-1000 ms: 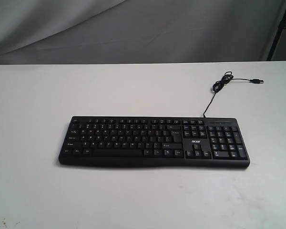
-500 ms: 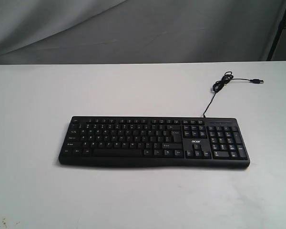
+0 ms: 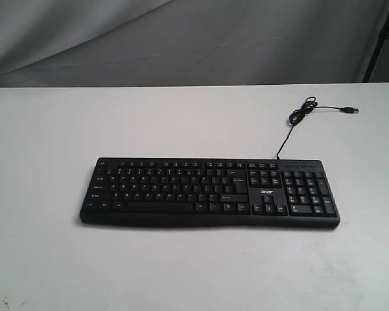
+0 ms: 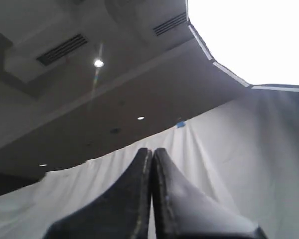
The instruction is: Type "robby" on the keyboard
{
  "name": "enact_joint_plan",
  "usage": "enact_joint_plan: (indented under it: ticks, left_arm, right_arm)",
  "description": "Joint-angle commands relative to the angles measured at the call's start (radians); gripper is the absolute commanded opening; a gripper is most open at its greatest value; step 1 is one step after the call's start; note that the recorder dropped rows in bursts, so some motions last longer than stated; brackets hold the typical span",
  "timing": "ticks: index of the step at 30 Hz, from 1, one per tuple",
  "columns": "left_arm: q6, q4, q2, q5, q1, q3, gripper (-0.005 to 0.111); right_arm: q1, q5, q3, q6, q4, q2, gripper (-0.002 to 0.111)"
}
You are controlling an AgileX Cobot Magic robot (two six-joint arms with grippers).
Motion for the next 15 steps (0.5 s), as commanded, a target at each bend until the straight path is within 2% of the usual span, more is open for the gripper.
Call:
enact_joint_plan:
  ticks: [1, 4, 6, 11, 15]
  left_arm:
    - [-0.003, 0.005, -0.003, -0.005, -0.006, 0.004, 0.000]
    - [-0.003, 0.005, -0.003, -0.005, -0.006, 0.004, 0.000]
    - [-0.003, 0.005, -0.003, -0.005, -0.006, 0.004, 0.000]
    - [-0.003, 0.005, -0.003, -0.005, -0.006, 0.004, 0.000]
    - [-0.003, 0.005, -0.003, -0.005, -0.006, 0.004, 0.000]
  right_arm:
    - [-0.005, 0.059, -0.058, 0.298, -0.401, 0.022, 0.000]
    - [-0.005, 0.182, -0.190, 0.506, -0.617, 0.132, 0.000]
    - [-0.005, 0.198, -0.283, 0.622, -0.772, 0.253, 0.000]
    - [-0.005, 0.012, -0.530, 0.849, -1.150, 0.631, 0.000]
    - [-0.005, -0.003, -0.764, 0.857, -1.282, 0.908, 0.000]
